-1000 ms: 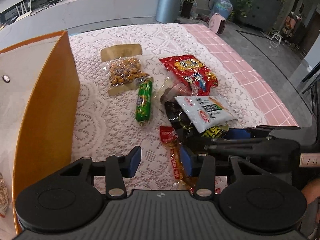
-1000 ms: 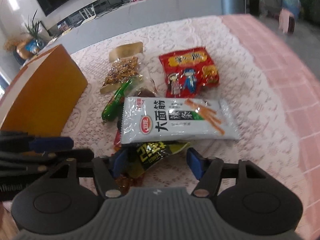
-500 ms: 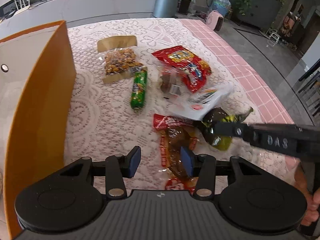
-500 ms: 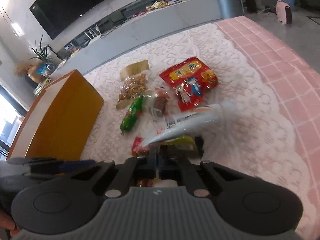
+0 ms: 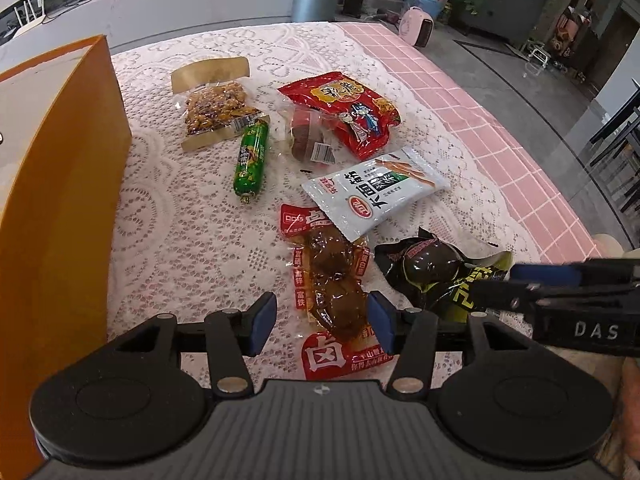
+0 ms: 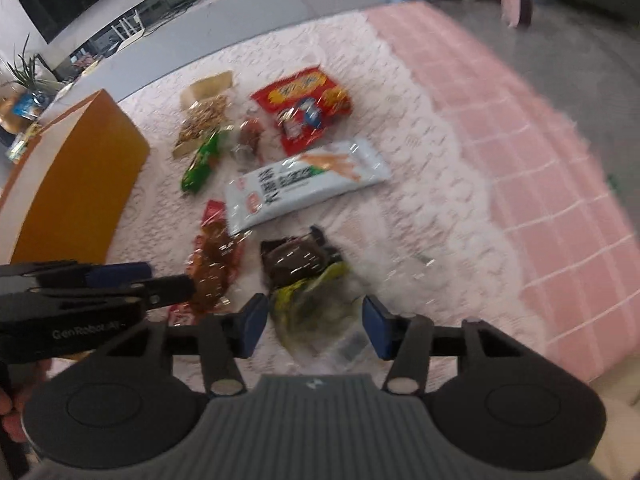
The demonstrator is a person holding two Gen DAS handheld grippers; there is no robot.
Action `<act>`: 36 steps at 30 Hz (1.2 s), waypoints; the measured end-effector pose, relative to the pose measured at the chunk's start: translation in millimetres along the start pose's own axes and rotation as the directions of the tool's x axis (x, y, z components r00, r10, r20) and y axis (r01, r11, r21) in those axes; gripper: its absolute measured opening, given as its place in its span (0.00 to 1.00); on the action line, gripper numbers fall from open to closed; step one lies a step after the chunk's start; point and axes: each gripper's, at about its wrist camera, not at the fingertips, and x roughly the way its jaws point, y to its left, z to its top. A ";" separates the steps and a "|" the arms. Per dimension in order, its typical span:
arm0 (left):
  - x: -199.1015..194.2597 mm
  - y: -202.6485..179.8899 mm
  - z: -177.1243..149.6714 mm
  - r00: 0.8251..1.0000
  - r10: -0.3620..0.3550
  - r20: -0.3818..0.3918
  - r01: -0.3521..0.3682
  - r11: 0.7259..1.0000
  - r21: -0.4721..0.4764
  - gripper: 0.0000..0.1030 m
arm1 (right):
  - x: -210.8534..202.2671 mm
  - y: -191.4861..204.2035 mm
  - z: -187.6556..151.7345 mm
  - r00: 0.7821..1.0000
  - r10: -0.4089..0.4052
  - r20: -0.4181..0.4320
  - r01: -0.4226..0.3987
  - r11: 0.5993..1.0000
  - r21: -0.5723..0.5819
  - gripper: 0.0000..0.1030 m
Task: Organize snacks
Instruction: 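Grasp the dark snack bag with the right tool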
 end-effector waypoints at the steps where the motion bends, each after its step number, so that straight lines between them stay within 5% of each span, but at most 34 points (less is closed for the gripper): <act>1: -0.5 -0.1 0.0 1.000 -0.001 0.001 0.001 1.000 -0.001 0.59 | -3.0 0.2 -0.8 1.000 -0.009 0.028 0.009 1.000 -0.011 0.52; 8: -4.2 3.2 0.2 1.000 0.005 0.016 -0.005 1.000 -0.018 0.55 | -2.1 20.9 8.9 0.989 0.035 0.143 -0.010 0.985 -0.169 0.51; 11: -3.4 5.0 0.7 1.000 0.007 0.013 -0.007 1.000 -0.020 0.55 | 14.4 30.7 12.2 0.993 0.025 0.116 0.002 0.975 -0.224 0.51; 16: 5.9 3.1 1.4 1.000 -0.005 -0.010 0.005 1.000 -0.019 0.56 | 39.3 29.4 16.2 0.998 -0.049 0.031 0.054 0.977 -0.208 0.51; 25: 17.8 11.8 -1.7 0.998 -0.039 -0.055 0.036 0.997 -0.061 0.58 | 58.7 28.5 17.9 0.999 -0.034 -0.017 0.030 0.980 -0.195 0.55; 36: 26.5 11.1 -2.4 0.993 -0.068 -0.099 0.058 0.993 -0.103 0.60 | 30.1 21.6 12.7 0.997 -0.044 0.071 0.053 0.990 -0.134 0.51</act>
